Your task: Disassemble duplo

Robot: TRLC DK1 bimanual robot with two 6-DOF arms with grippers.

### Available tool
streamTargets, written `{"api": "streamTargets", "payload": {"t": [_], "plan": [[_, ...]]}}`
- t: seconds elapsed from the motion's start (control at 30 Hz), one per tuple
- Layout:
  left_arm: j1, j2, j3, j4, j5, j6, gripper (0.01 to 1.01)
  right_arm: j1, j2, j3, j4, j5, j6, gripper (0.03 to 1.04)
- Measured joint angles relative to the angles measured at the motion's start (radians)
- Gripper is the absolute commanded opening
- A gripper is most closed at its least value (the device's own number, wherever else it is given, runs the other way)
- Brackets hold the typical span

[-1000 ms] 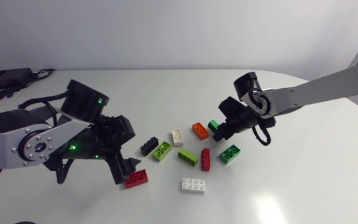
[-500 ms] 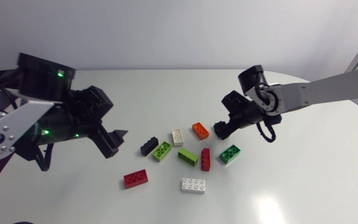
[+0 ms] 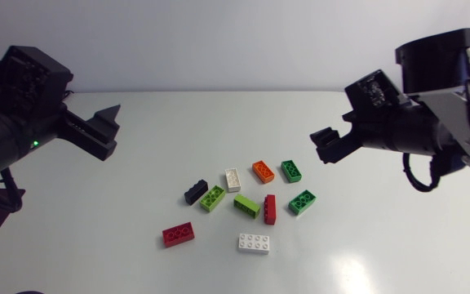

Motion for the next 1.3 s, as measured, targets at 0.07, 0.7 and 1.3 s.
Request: {"api": "streamTargets", "payload": {"t": [0.07, 0.7, 1.3], "plan": [[-0.027, -0.033, 0.0, -0.002, -0.045, 0.0, 0.982, 0.012, -0.073, -0.016, -0.014, 0.035, 0.001, 1.0], [-0.091, -0.32, 0.006, -0.182, -0.212, -0.054, 0.982, 0.085, -0.545, -0.074, -0.212, 0.254, -0.101, 1.0], [0.034, -0.564, -0.075, -0.188, -0.312, -0.093, 0.982, 0.037, -0.718, -0.075, -0.356, 0.385, -0.169, 1.0]]}}
